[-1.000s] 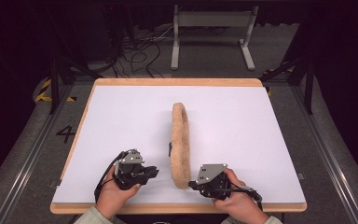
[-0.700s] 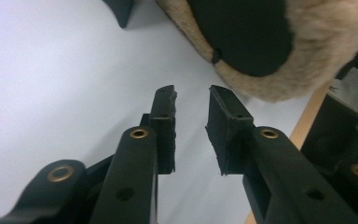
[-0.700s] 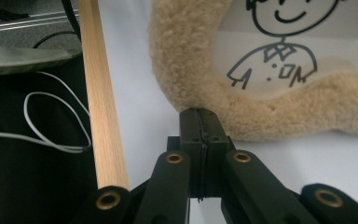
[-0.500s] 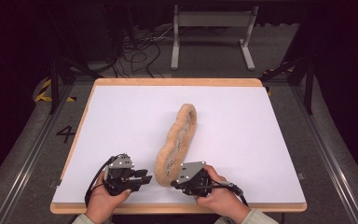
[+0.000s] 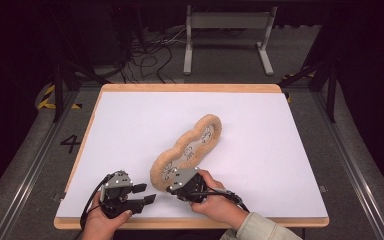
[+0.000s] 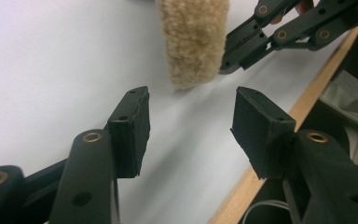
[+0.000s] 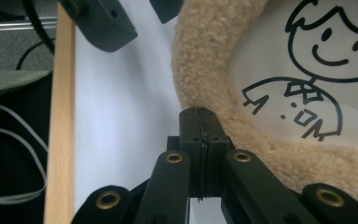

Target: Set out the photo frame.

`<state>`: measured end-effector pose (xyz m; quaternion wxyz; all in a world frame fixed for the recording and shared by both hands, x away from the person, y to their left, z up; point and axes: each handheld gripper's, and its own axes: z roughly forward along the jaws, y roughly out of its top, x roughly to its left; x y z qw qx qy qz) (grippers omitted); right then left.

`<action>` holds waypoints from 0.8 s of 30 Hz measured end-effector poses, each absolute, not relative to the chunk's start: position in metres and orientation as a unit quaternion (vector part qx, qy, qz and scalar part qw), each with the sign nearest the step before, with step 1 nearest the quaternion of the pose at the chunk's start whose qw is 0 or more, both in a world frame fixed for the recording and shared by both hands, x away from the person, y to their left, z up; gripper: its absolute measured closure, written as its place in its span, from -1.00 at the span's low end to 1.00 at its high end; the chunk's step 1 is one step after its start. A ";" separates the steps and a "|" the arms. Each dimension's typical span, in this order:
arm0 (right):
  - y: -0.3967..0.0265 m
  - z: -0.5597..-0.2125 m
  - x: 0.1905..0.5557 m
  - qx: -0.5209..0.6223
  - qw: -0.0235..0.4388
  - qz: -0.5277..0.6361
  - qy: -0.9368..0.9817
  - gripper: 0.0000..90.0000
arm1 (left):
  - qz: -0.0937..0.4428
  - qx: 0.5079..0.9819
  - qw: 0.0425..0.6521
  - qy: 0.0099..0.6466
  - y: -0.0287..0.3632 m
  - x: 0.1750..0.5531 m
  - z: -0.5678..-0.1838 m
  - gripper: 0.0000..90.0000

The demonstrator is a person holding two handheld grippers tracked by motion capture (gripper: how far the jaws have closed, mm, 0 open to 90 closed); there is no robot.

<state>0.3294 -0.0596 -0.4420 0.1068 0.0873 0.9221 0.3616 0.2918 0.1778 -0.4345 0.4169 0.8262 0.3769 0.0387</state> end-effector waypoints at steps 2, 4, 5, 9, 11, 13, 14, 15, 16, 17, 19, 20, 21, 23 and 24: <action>-0.057 -0.443 0.331 0.090 0.109 0.363 0.921 1.00 | 0.044 0.823 0.419 0.380 0.179 0.294 -0.434 -0.02; -0.055 -0.443 0.332 0.094 0.112 0.365 0.919 1.00 | 0.051 0.817 0.423 0.388 0.179 0.295 -0.433 -0.03; -0.055 -0.443 0.332 0.095 0.111 0.364 0.920 0.99 | 0.052 0.814 0.425 0.392 0.178 0.295 -0.433 -0.03; -0.065 -0.442 0.335 0.122 0.091 0.361 0.920 0.88 | 0.064 0.813 0.422 0.396 0.174 0.298 -0.431 -0.08; -0.073 -0.439 0.336 0.131 0.090 0.365 0.917 0.86 | 0.061 0.810 0.424 0.400 0.171 0.300 -0.431 -0.15; -0.077 -0.437 0.336 0.136 0.087 0.368 0.915 0.84 | 0.060 0.809 0.425 0.402 0.170 0.301 -0.430 -0.16; -0.082 -0.435 0.336 0.141 0.087 0.371 0.914 0.83 | 0.061 0.809 0.424 0.402 0.168 0.301 -0.430 -0.17; -0.088 -0.432 0.336 0.148 0.090 0.375 0.911 0.82 | 0.064 0.807 0.427 0.403 0.166 0.302 -0.430 -0.18; -0.095 -0.429 0.337 0.155 0.095 0.378 0.908 0.81 | 0.060 0.805 0.429 0.405 0.164 0.303 -0.429 -0.20; -0.102 -0.426 0.338 0.161 0.101 0.380 0.905 0.81 | 0.061 0.804 0.431 0.404 0.163 0.303 -0.429 -0.21; -0.111 -0.423 0.340 0.172 0.107 0.385 0.901 0.81 | 0.066 0.803 0.432 0.405 0.160 0.306 -0.429 -0.22; -0.117 -0.421 0.342 0.179 0.111 0.386 0.898 0.80 | 0.064 0.801 0.433 0.407 0.159 0.306 -0.429 -0.22; -0.121 -0.420 0.343 0.184 0.114 0.386 0.897 0.80 | 0.062 0.800 0.434 0.411 0.158 0.307 -0.430 -0.23; -0.130 -0.416 0.346 0.196 0.121 0.390 0.891 0.80 | 0.064 0.798 0.434 0.414 0.157 0.308 -0.430 -0.25; -0.135 -0.415 0.347 0.205 0.124 0.393 0.888 0.78 | 0.068 0.795 0.433 0.420 0.154 0.310 -0.431 -0.25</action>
